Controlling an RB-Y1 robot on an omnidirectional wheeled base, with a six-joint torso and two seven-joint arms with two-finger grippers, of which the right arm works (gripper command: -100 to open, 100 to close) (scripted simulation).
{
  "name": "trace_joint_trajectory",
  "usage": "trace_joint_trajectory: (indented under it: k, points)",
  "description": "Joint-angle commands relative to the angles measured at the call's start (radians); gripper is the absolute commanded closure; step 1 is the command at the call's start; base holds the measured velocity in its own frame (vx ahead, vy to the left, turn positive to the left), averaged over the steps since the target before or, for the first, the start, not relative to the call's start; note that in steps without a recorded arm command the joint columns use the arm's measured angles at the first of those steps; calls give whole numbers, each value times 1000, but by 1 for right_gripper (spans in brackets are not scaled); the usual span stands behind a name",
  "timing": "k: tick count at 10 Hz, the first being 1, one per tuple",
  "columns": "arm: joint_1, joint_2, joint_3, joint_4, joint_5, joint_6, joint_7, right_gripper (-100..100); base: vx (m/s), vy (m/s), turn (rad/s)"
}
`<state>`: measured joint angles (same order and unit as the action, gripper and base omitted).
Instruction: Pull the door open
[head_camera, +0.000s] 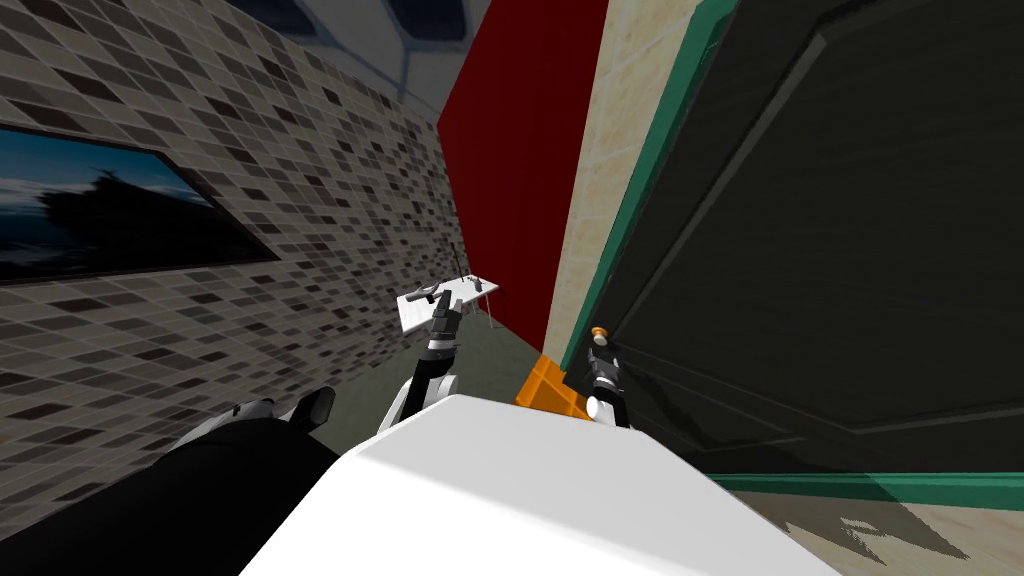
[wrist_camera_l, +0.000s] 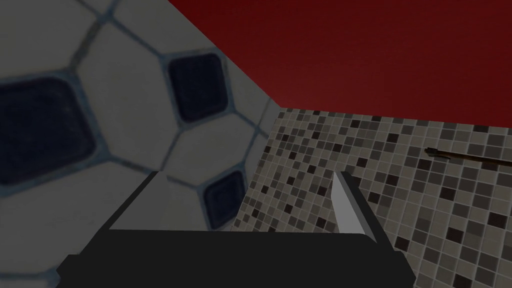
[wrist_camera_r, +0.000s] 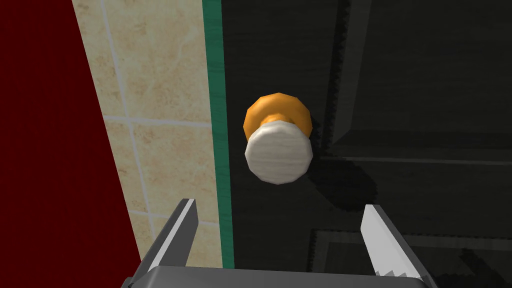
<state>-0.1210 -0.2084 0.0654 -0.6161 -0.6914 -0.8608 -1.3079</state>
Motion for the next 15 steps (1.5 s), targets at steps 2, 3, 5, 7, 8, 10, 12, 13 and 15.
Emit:
trace_joint_trajectory:
  k: [2, 3, 5, 7, 8, 10, 12, 13, 15]
  points:
    - [-2, -22, 0, 27, -1, -12, -33, -100, 146, -6, 46]
    - [10, -44, -2, 31, -4, -16, -57, -100, 91, -3, 84]
    - [30, -84, -5, 39, -8, -23, -102, -100, 174, -17, 101]
    - [44, -109, -7, 44, -11, -27, -130, -100, 145, -20, 50]
    - [26, -96, -4, 60, -8, -32, -119, -100, 90, -11, 19]
    - [26, -96, -4, 60, -8, -32, -119, 100, -24, -1, -14]
    - [26, -96, -4, 60, -8, -32, -119, 100, -20, 2, 9]
    - [26, -96, -4, 60, -8, -32, -119, 100, -7, 3, -1]
    - [29, -102, 15, 54, 3, -27, -135, 100, -70, -11, 38]
